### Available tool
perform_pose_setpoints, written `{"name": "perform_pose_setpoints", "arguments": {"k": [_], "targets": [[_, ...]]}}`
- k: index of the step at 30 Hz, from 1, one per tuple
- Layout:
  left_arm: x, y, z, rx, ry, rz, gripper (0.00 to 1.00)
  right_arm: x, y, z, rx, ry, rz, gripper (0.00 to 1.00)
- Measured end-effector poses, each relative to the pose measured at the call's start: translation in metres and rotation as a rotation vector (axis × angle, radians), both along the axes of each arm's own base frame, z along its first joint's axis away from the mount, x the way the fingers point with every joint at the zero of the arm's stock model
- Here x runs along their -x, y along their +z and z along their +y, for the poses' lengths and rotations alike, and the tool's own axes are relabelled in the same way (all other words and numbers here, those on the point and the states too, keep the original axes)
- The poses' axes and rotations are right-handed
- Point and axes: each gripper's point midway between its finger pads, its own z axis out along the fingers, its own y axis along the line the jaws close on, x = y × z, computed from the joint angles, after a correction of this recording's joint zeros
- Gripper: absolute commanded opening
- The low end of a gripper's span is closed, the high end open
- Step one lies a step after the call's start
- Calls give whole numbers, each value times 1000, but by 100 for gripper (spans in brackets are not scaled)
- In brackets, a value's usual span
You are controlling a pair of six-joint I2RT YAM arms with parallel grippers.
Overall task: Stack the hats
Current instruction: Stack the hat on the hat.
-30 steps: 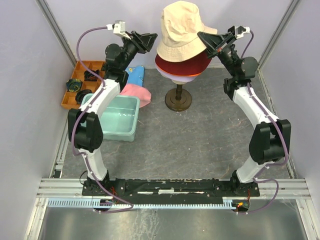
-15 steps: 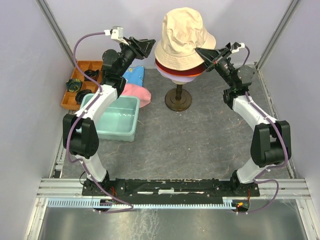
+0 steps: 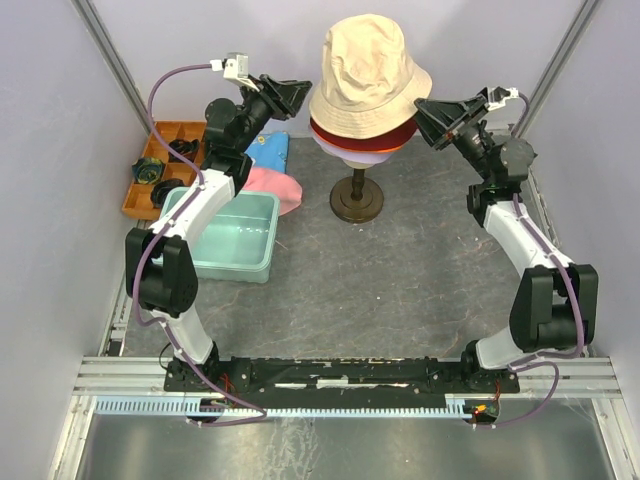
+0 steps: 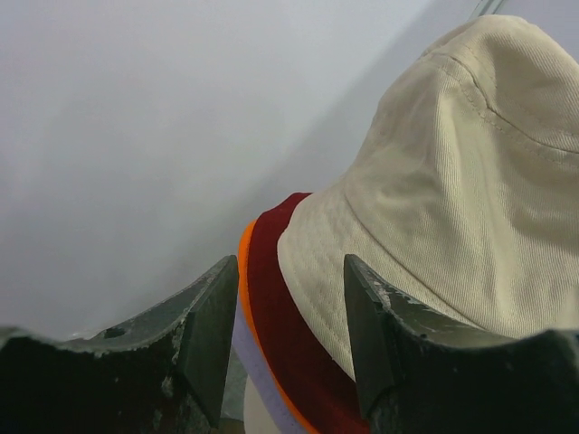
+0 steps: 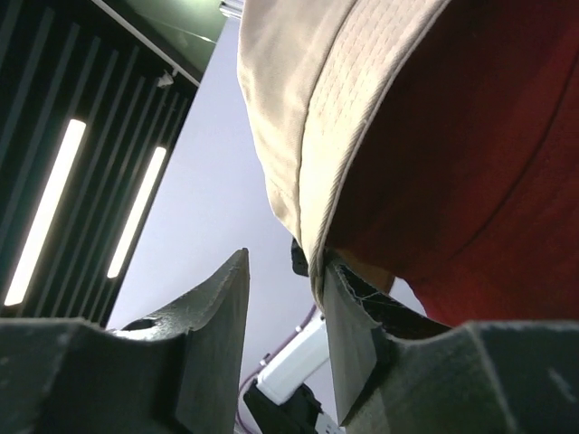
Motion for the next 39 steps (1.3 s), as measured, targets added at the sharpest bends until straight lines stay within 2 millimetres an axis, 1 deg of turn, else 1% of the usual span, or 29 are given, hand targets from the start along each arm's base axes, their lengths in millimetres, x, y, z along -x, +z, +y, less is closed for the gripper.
{"name": "perform_pose_setpoints", "arguments": {"k": [5, 8, 13, 19, 22, 25, 30, 32, 35, 39], "targets": [[3, -2, -1, -8, -12, 10, 56, 6, -10, -8, 77, -17, 5, 50], [9, -3, 0, -11, -13, 22, 56, 8, -18, -11, 114, -22, 11, 51], [22, 2, 4, -12, -12, 23, 57, 5, -31, -21, 126, -26, 41, 53], [38, 14, 9, -14, -10, 19, 57, 1, -27, -39, 90, -37, 23, 53], [44, 18, 14, -13, -5, 16, 57, -8, -26, -46, 67, -38, 26, 54], [46, 17, 17, -14, -1, 20, 57, -21, -24, -49, 47, -34, 25, 54], [45, 11, 17, -19, 1, 38, 57, -45, -14, -52, 14, -15, 6, 55], [44, 7, 17, -21, 2, 48, 57, -52, -10, -49, 1, -3, 3, 55], [44, 6, 17, -23, 1, 55, 57, -57, -5, -46, -12, 7, -7, 56], [44, 4, 17, -25, 1, 61, 57, -57, -2, -36, -21, 30, -9, 55]]}}
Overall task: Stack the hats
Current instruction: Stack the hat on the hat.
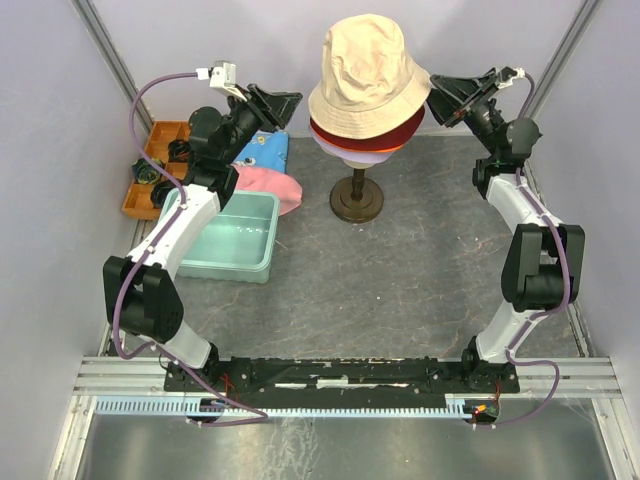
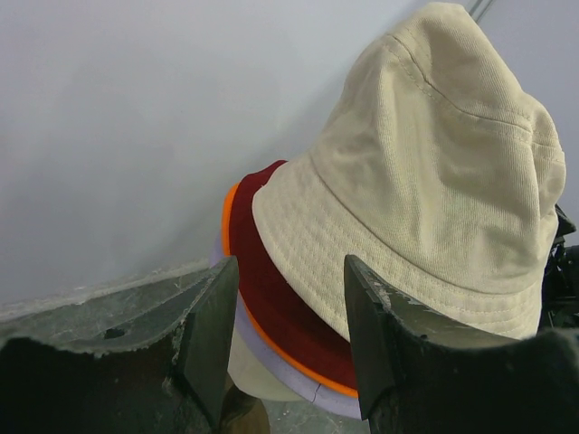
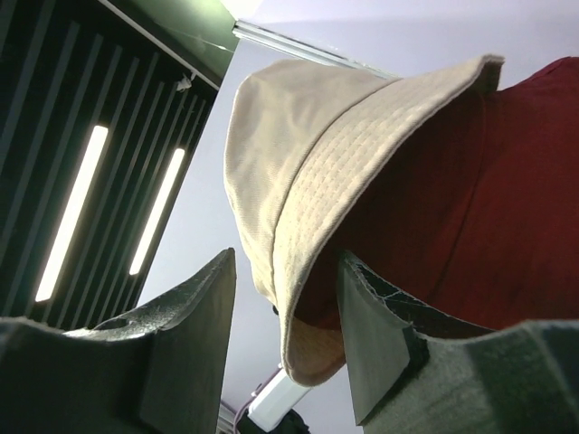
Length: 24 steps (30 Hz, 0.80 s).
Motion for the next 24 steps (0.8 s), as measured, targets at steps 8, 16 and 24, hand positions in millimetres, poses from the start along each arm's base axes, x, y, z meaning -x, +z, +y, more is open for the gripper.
{"name": "perform_pose_setpoints", "arguments": {"k": [8, 16, 24], "targets": [[-3, -3, -1, -4, -2, 14, 63, 3, 8, 17, -4, 37, -19, 0], [-3, -18, -3, -19, -14, 81, 81, 3, 6, 17, -7, 41, -13, 0], [9, -20, -16, 86, -128, 176, 85, 3, 6, 17, -7, 41, -11, 0]]}}
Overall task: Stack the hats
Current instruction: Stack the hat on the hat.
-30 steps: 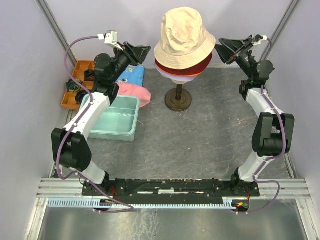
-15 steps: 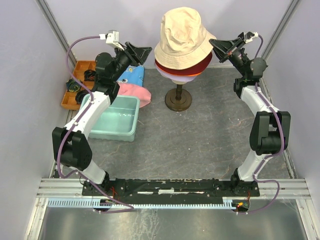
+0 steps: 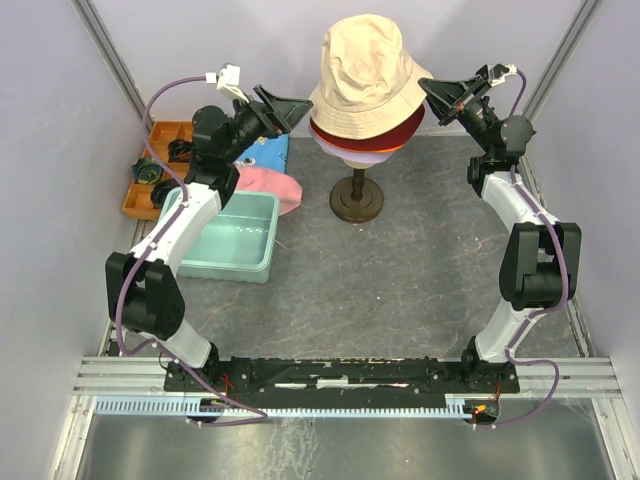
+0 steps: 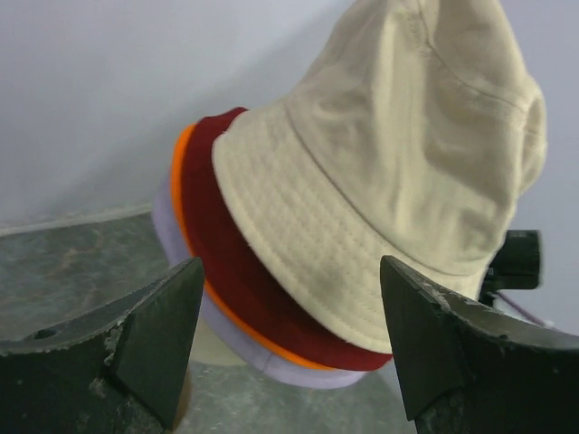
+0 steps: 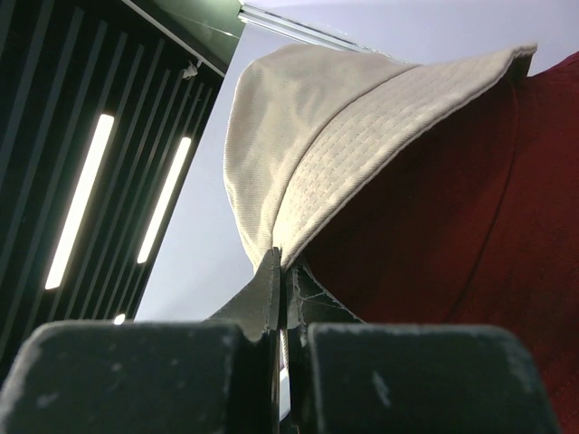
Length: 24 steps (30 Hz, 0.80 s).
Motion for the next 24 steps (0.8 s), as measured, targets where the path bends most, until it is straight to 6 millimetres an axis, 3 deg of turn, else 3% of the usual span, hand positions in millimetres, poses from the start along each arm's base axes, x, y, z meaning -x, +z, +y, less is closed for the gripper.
{"name": "perform_pose_setpoints", "arguments": {"k": [4, 9, 13, 24], "targets": [[8, 6, -10, 92, -88, 40, 85, 0, 0, 0, 0, 0, 0, 0], [13, 1, -22, 155, -183, 129, 85, 0, 0, 0, 0, 0, 1, 0], [12, -5, -24, 171, -201, 171, 84, 0, 0, 0, 0, 0, 2, 0], [7, 2, -27, 261, -240, 177, 84, -1, -1, 0, 0, 0, 5, 0]]}}
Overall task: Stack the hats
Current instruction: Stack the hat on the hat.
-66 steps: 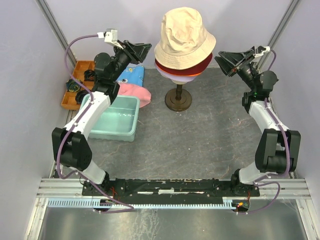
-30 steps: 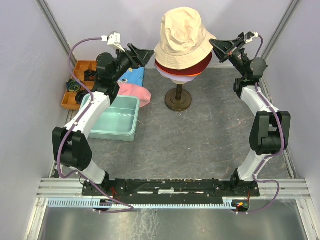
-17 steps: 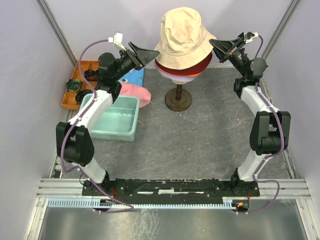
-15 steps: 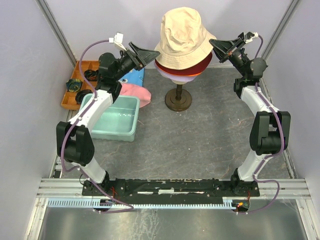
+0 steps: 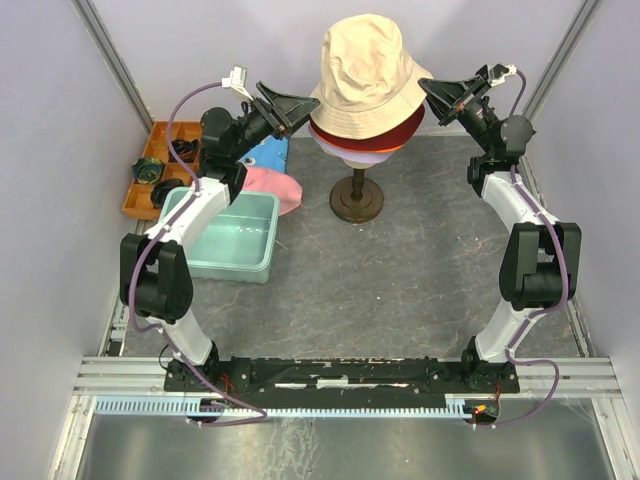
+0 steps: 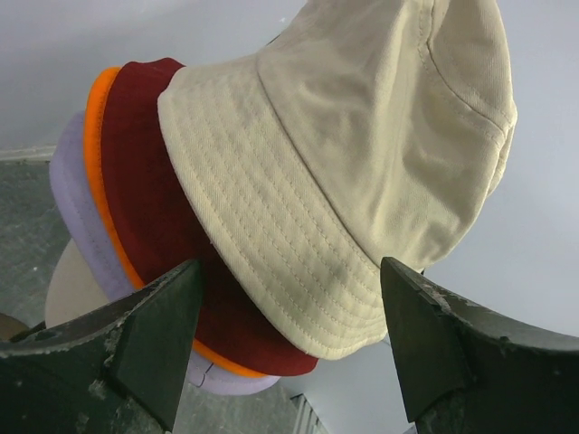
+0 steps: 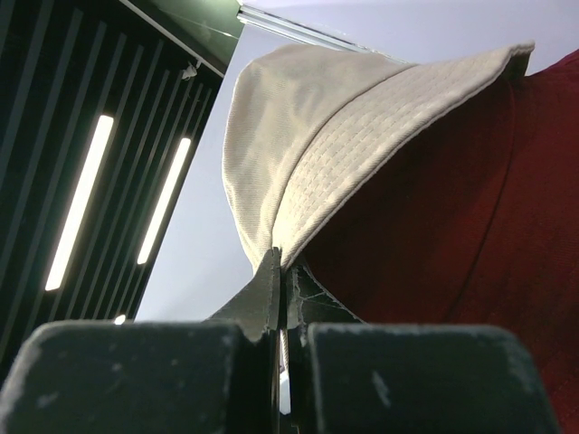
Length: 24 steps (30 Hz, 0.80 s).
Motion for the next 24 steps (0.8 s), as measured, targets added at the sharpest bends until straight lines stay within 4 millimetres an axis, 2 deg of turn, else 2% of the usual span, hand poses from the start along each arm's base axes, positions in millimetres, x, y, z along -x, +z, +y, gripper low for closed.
{"name": "perform_pose_setpoints", "arguments": {"k": [9, 15, 24], "targets": [[-11, -3, -3, 78, -23, 20, 82, 0, 0, 0, 0, 0, 2, 0], [-19, 10, -3, 140, -22, 2, 79, 0, -1, 0, 0, 0, 4, 0], [-20, 19, -9, 194, -48, -8, 62, -1, -4, 0, 0, 0, 14, 0]]}}
